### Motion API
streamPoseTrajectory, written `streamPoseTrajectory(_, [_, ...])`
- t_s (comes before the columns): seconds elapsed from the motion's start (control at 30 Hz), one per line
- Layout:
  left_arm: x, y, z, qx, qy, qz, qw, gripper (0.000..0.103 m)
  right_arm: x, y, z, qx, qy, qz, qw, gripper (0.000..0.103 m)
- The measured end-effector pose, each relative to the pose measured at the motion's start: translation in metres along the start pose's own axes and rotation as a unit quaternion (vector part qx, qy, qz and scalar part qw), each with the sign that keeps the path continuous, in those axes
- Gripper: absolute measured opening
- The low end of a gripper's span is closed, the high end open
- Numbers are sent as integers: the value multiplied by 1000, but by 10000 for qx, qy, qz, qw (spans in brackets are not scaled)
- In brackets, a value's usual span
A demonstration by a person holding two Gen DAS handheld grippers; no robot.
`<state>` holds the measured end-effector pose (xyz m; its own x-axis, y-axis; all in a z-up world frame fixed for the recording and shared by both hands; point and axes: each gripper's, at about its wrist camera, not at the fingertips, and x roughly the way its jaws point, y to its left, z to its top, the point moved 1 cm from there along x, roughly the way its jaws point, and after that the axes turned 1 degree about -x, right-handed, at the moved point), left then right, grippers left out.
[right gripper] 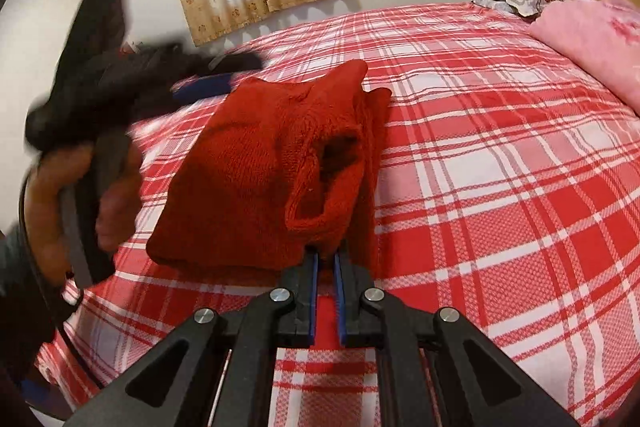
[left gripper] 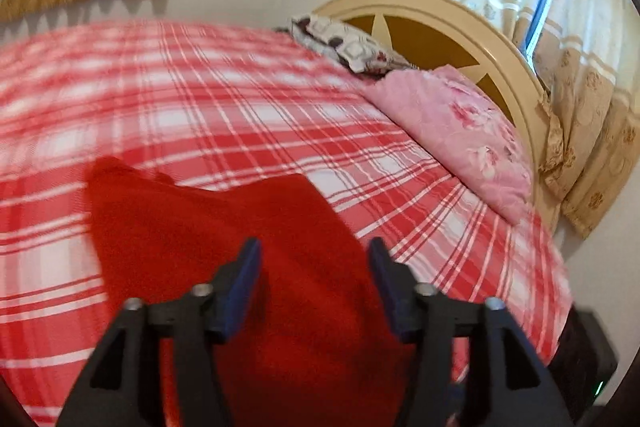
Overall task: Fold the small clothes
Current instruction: 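Open the left tool and then the right tool to release the sweater, then move both open tools to the two ends of the red sweater bundle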
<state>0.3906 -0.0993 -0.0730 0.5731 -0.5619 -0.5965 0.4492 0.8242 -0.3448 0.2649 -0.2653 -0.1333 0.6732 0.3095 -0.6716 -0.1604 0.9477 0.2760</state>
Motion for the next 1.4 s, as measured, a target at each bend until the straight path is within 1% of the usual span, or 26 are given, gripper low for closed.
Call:
streamPoseTrajectory(0.03, [-8, 1, -8, 145, -58, 181, 9997, 73, -3, -3, 0, 57, -41, -28, 10000, 13])
streamPoseTrajectory(0.07, [-14, 2, -14, 264, -131, 328, 9990, 75, -8, -5, 1, 132, -144, -74, 9998, 20])
streamPoseTrajectory(0.1, [-21, 5, -24, 358, -199, 448, 9982, 75, -14, -7, 3, 210, -279, -105, 9993, 36])
streamPoseTrajectory(0.17, [-30, 14, -41, 440, -267, 683, 9963, 75, -24, -12, 13, 365, -538, -84, 9979, 53])
streamPoseTrajectory(0.2, [-33, 19, -49, 448, -260, 803, 9954, 75, -26, -12, 20, 402, -609, -68, 9973, 54])
streamPoseTrajectory(0.3, [-31, 35, -65, 328, -166, 865, 9956, 75, -12, -8, 49, 356, -444, -59, 9984, 54])
streamPoseTrajectory(0.4, [-23, 42, -70, 101, -95, 729, 9972, 76, 17, 2, 81, 174, -192, -53, 9996, 54])
streamPoseTrajectory(0.43, [-24, 42, -69, 71, -115, 693, 9975, 78, 30, 1, 93, 189, -86, -71, 9998, 54])
streamPoseTrajectory(0.47, [-26, 41, -69, 53, -146, 654, 9977, 84, 41, 0, 99, 227, 9, -75, 9997, 54])
streamPoseTrajectory(0.5, [-25, 41, -70, 54, -132, 600, 9981, 91, 56, 1, 104, 242, 242, -31, 9994, 51])
streamPoseTrajectory(0.53, [-23, 40, -72, 80, -85, 574, 9983, 92, 73, 0, 107, 266, 524, 26, 9983, 39])
streamPoseTrajectory(0.57, [-22, 40, -73, 89, -54, 553, 9984, 93, 80, -2, 107, 312, 600, -5, 9977, 16])
streamPoseTrajectory(0.67, [-22, 44, -74, -38, -58, 517, 9986, 97, 73, -2, 100, 316, 379, -116, 9987, 14])
streamPoseTrajectory(0.77, [-25, 53, -76, -302, -85, 440, 9985, 101, 58, -10, 83, 402, 220, -227, 9987, 14])
streamPoseTrajectory(0.87, [-21, 58, -78, -442, 36, 332, 9985, 103, 66, -22, 80, 558, 255, -237, 9978, 14])
streamPoseTrajectory(0.93, [-12, 55, -79, -392, 255, 317, 9984, 103, 69, -23, 87, 616, 249, -204, 9976, 18])
streamPoseTrajectory(0.97, [-10, 52, -80, -350, 311, 321, 9984, 103, 66, -21, 92, 603, 164, -324, 9975, 23])
streamPoseTrajectory(1.0, [-9, 51, -80, -320, 333, 336, 9984, 103, 64, -17, 95, 563, 83, -450, 9974, 27])
streamPoseTrajectory(1.07, [-10, 51, -81, -340, 325, 362, 9982, 103, 50, -4, 105, 311, -251, -641, 9971, 27])
streamPoseTrajectory(1.13, [-10, 53, -82, -391, 337, 339, 9981, 103, 37, 15, 111, -31, -531, -547, 9971, 27])
streamPoseTrajectory(1.17, [-11, 53, -82, -401, 335, 334, 9981, 103, 36, 28, 113, -275, -525, -346, 9976, 29])
streamPoseTrajectory(1.2, [-11, 53, -82, -399, 329, 330, 9981, 103, 40, 37, 113, -460, -383, -91, 9982, 36])
streamPoseTrajectory(1.23, [-11, 53, -83, -397, 330, 329, 9981, 103, 49, 47, 111, -640, -64, 264, 9976, 38])
streamPoseTrajectory(1.27, [-11, 53, -83, -398, 332, 325, 9981, 103, 55, 49, 109, -692, 77, 343, 9970, 39])
streamPoseTrajectory(1.33, [-13, 55, -82, -435, 278, 264, 9983, 103, 71, 44, 103, -703, 358, 168, 9967, 38])
streamPoseTrajectory(1.4, [-20, 61, -82, -564, 119, 132, 9982, 103, 86, 19, 98, -362, 516, -30, 9980, 38])
